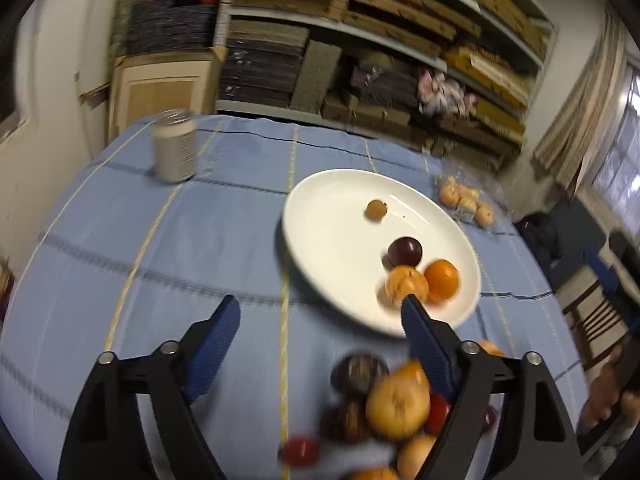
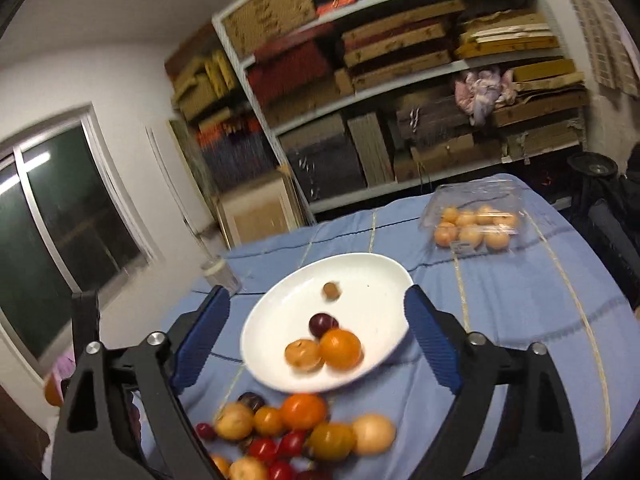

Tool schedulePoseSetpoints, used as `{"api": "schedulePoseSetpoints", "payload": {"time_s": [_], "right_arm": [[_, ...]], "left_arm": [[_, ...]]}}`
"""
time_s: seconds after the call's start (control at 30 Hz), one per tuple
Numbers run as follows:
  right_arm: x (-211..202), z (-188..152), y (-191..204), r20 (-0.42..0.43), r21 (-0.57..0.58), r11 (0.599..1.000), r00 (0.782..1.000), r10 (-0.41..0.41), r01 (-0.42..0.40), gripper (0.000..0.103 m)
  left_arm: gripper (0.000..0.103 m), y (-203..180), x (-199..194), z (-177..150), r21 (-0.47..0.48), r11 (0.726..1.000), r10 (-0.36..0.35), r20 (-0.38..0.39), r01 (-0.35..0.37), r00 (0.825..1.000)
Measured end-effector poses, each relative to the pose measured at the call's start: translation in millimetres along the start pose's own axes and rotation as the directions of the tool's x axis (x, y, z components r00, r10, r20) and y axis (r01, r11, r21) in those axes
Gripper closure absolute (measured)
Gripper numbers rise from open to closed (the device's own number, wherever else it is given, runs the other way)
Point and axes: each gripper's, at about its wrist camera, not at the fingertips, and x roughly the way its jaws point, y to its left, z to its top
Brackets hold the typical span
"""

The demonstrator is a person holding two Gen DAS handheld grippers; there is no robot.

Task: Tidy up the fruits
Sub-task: 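Place the orange and tan fruit into the white bowl, opening both tools, then grasp the yellow-orange tomato with the right tool while the left tool grasps the red tomato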

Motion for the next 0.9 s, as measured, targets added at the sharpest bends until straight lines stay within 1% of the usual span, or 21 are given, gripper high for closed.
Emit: {"api": "schedulePoseSetpoints", "payload": {"time_s": [0.07, 0.13, 0.17, 0.2, 0.23, 0.27, 0.33, 0.43, 0.53, 0.77, 0.8, 0.83, 0.87, 0.9], "right_arm": [[-16, -18, -7, 0.005, 0.016, 1.000, 1.000, 0.001, -0.001, 0.009], [-28, -51, -19, 0.003, 0.045, 0.999, 1.000, -0.023, 0.023, 0.008], [-28, -65, -24, -0.028, 0.054, 0.997, 0.998, -0.054, 0.055, 0.008], [-23, -77, -29, -0.101, 0.059, 0.994, 0.991, -0.082, 0.088, 0.008], [-20, -84, -32, -0.150, 0.071, 0.995, 0.987, -0.063, 0.075, 0.008], [-20, -90, -35, -0.173, 0.095, 0.994, 0.984, -0.037, 0.054, 0.008], [-20, -94, -34, -0.192, 0.102, 0.993, 0.981, -0.031, 0.051, 0.007], [-20, -96, -25, -0.183, 0.050, 0.997, 0.981, -0.056, 0.066, 0.006], [-20, -100, -20, -0.192, 0.025, 0.997, 0.979, -0.073, 0.079, 0.005], [-13, -104, -21, -0.231, 0.035, 0.996, 0.970, -0.077, 0.088, 0.005], [-12, -105, -22, -0.235, 0.034, 0.995, 0.969, -0.079, 0.089, 0.005], [-11, -105, -22, -0.240, 0.034, 0.995, 0.967, -0.080, 0.091, 0.005], [-10, -106, -23, -0.246, 0.035, 0.995, 0.966, -0.081, 0.092, 0.005], [-10, -106, -23, -0.249, 0.037, 0.995, 0.965, -0.080, 0.092, 0.005]], "left_arm": [[0.013, 7, -19, -21, -0.028, 1.000, 0.007, 0.023, -0.007, 1.000], [0.011, 15, -32, -48, -0.043, 0.998, 0.042, 0.040, -0.040, 0.998], [0.011, 18, -35, -61, -0.046, 0.997, 0.068, 0.042, -0.066, 0.997], [0.011, 20, -35, -73, -0.044, 0.995, 0.090, 0.038, -0.089, 0.995], [0.011, 23, -34, -86, -0.039, 0.992, 0.120, 0.021, -0.119, 0.993], [0.011, 23, -32, -93, -0.030, 0.990, 0.141, 0.002, -0.141, 0.990], [0.011, 21, -29, -98, -0.006, 0.986, 0.165, -0.014, -0.166, 0.986], [0.011, 17, -27, -97, 0.024, 0.980, 0.196, 0.005, -0.196, 0.981], [0.011, 10, -18, -99, 0.076, 0.972, 0.226, -0.015, -0.224, 0.974], [0.012, -9, -3, -96, 0.180, 0.953, 0.248, 0.008, -0.245, 0.969], [0.016, -10, 1, -95, 0.187, 0.954, 0.239, -0.002, -0.235, 0.971], [0.024, -10, 4, -94, 0.189, 0.957, 0.229, -0.015, -0.222, 0.973], [0.029, -9, 7, -94, 0.189, 0.960, 0.217, -0.032, -0.207, 0.976], [0.038, -8, 11, -93, 0.187, 0.964, 0.203, -0.053, -0.190, 0.978]]}}
